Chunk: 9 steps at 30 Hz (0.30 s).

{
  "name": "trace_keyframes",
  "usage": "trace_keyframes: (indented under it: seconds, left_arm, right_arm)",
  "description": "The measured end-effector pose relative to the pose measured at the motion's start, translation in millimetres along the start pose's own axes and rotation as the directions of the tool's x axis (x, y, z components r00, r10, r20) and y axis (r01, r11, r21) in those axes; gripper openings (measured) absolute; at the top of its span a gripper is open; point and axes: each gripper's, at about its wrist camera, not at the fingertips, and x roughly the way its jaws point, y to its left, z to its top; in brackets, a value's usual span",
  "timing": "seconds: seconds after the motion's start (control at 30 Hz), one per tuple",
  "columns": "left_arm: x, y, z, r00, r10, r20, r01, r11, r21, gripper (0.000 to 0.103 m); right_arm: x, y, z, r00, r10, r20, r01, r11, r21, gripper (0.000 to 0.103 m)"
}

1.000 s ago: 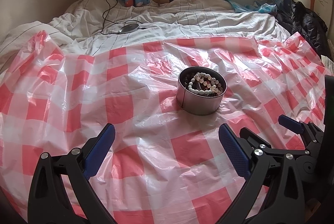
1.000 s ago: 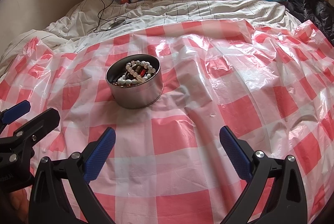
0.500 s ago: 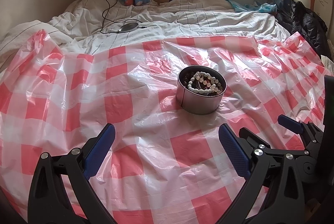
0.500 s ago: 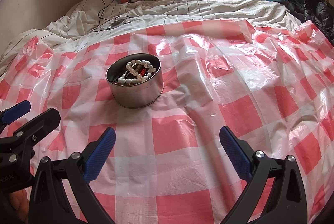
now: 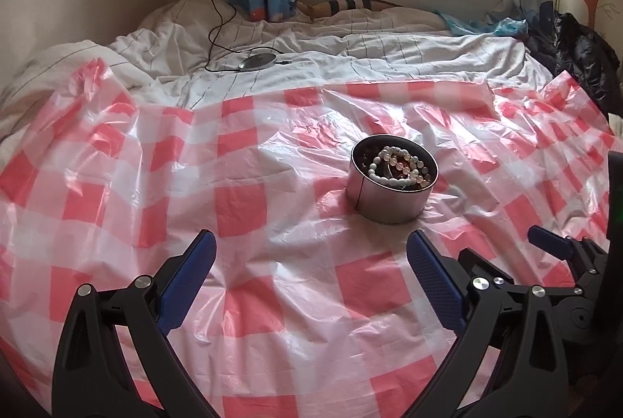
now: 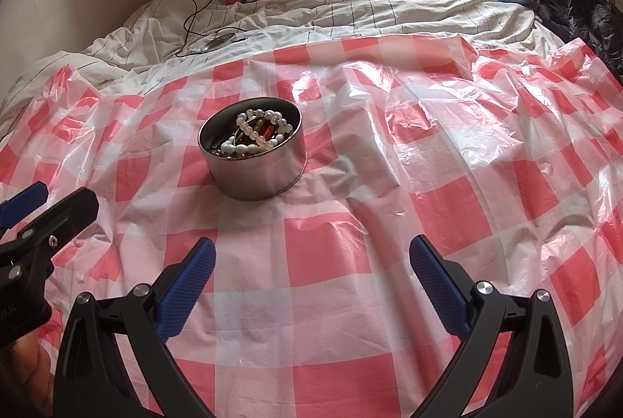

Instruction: Organize jewelry

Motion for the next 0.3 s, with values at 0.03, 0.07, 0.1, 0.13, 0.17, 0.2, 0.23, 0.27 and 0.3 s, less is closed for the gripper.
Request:
trace_keyframes:
  seconds: [0.03,0.07,0.1,0.13,0.17,0.2,0.23,0.27,0.3]
  left_arm:
    - [1.1,-1.0,0.6,1.0,0.005,-0.005,-0.005,1.0,0.003,0.094]
    - [2.6,-0.8,0.3,1.0,0.009,-0.015,-0.009,1.0,0.006,0.095]
    - [4.2,-1.1,0.6,1.0,0.005,-0.028,-0.005,1.0,0.011,0.095]
    - [5.6,-0.8,1.2,0.999,-0.002,-0.042,0.003,1.0,0.01,0.095]
    - [7.0,-1.7,1.9,0.999,-0.008,-0.05,0.009,1.0,0.008,0.095]
    - [8.4,-2.2,2.0,0.998,-0.013,-0.054,0.014,1.0,0.007,0.095]
    - [9.2,-2.3,2.0,0.998,-0.015,-0.056,0.015,1.0,0.006,0.095]
    - [9.8,-2.0,1.7,0.998,-0.014,-0.058,0.014,1.0,0.004,0.095]
    - [10.0,-1.2,1.6,0.998,-0.016,-0.059,0.016,1.0,0.004,0.095]
  right_arm:
    - [0.2,0.1,0.9,1.0,-0.001,0.0,0.001,1.0,0.0,0.096]
    - [-0.1,0.1,0.1,1.0,-0.001,0.0,0.001,1.0,0.0,0.096]
    - [0.1,0.4,0.1,1.0,-0.001,0.001,0.001,1.0,-0.001,0.096]
    - [0.0,0.4,-0.9,1.0,-0.002,0.001,0.002,1.0,-0.001,0.096]
    - [0.2,0.8,-2.2,1.0,-0.005,0.0,0.005,1.0,-0.004,0.096]
    - [0.7,1.0,-1.9,1.0,-0.004,-0.002,0.004,1.0,-0.005,0.096]
    - [1.9,1.5,-2.2,1.0,-0.003,-0.002,0.003,1.0,-0.006,0.096]
    - [1.9,1.6,-2.7,1.0,-0.003,-0.002,0.003,1.0,-0.006,0.096]
    - [1.8,1.4,-3.5,1.0,-0.003,-0.002,0.003,1.0,-0.007,0.096]
